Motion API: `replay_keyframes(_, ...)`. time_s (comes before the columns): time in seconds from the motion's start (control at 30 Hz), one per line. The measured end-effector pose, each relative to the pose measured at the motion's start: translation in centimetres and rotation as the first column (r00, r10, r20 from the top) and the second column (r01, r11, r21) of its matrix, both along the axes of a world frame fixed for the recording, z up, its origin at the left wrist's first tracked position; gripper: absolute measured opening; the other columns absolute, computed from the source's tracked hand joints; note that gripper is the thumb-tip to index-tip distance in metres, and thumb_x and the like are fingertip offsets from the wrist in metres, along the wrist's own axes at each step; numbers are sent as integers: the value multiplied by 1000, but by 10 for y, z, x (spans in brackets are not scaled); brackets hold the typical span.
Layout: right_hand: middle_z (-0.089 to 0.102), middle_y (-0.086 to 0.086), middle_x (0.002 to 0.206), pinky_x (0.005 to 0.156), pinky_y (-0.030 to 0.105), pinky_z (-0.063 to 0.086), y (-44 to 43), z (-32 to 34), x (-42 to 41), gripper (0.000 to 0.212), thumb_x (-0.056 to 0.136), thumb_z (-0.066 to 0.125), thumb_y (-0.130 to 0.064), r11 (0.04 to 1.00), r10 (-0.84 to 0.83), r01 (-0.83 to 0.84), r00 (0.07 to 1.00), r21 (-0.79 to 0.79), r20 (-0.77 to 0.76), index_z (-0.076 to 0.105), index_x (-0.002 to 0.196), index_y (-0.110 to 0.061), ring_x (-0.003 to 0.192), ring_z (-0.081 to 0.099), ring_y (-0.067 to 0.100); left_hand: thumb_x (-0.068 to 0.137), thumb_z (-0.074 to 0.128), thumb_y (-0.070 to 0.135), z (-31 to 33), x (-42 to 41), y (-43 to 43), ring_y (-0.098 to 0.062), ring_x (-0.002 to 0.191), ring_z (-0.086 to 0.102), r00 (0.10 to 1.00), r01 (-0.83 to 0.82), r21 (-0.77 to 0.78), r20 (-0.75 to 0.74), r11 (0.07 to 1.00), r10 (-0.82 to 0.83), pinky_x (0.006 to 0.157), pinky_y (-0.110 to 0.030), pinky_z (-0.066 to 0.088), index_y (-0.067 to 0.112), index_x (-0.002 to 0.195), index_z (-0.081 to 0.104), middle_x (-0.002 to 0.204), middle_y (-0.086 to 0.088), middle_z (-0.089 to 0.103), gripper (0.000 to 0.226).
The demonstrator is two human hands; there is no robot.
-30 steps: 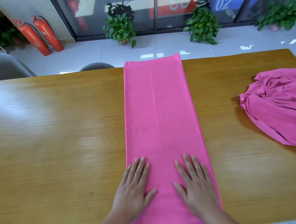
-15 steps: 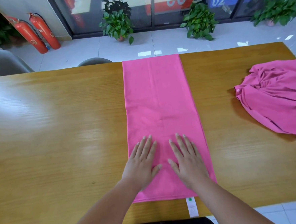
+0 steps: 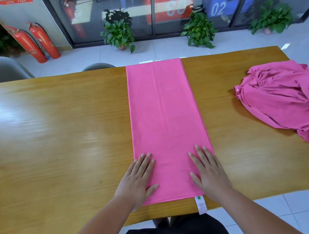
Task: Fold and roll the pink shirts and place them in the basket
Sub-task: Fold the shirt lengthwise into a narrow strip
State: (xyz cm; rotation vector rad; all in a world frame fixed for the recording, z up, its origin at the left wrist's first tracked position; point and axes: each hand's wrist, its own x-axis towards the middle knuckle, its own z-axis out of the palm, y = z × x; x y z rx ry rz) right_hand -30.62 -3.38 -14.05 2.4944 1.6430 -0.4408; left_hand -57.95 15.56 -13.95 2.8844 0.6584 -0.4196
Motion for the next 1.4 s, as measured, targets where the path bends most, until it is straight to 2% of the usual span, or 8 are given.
replay_keyframes(0.13,-28,-4,173,133,48,5,5,4,-1,74,106,21,-62,999,-27,26,999,-38,-22,-8,169,-34,160,-26,21,104,22,76,3,6,4,-15,157,-33,999,-33,-46,12,998,34,133,-42,-5,25,167,-18,171,6,-33,90)
replay_keyframes(0.3,-27,-5,173,133,45,8,7,14,3,76,109,30,-61,996,-15,12,999,-89,-42,-13,166,-38,162,-19,23,101,34,76,4,6,-7,-16,162,-15,987,-162,-28,5,986,163,133,-45,7,25,168,-6,173,6,-22,94)
replay_keyframes(0.6,-24,-5,173,131,45,18,-28,14,-15,78,108,39,-57,996,-6,-1,997,-84,-82,-8,168,-38,163,-14,24,100,48,69,15,-14,-51,-17,164,-4,967,-254,-38,11,966,254,128,-38,-7,25,170,5,173,9,-15,94)
replay_keyframes(0.77,-23,-3,175,132,46,16,-50,15,-27,78,109,40,-56,998,-20,13,995,-66,-100,-8,168,-37,163,-15,25,101,51,64,27,-15,-75,-18,164,-1,956,-292,-42,-47,955,290,133,-43,1,26,171,4,177,9,-9,92)
replay_keyframes(1.07,-17,-4,176,132,45,17,-70,24,-34,79,107,47,-53,997,-35,26,989,-68,-145,-1,169,-37,163,-11,24,100,51,66,34,-23,-95,-15,163,-4,947,-316,-113,-107,942,304,131,-40,7,30,170,0,176,13,-12,94)
replay_keyframes(1.23,-4,-4,177,130,45,20,-63,36,-37,78,103,54,-50,994,-67,55,988,-90,-136,12,167,-39,163,2,24,99,48,67,46,-19,-83,-18,158,24,956,-289,-118,-77,950,282,128,-43,25,31,167,24,174,10,18,81)
replay_keyframes(1.33,17,0,174,126,47,26,-49,44,-40,68,99,55,-46,989,-95,85,992,-117,-85,29,161,-37,158,23,26,98,48,64,53,-10,-65,-19,138,46,967,-252,-111,-80,961,244,117,-41,38,29,155,46,153,9,45,67)
replay_keyframes(1.4,34,4,163,121,48,32,-30,52,-42,58,100,53,-47,983,-118,110,992,-145,-48,40,154,-32,147,37,28,101,47,60,56,-2,-46,-18,131,51,970,-239,-137,-85,961,229,114,-40,40,30,149,53,143,9,52,58)
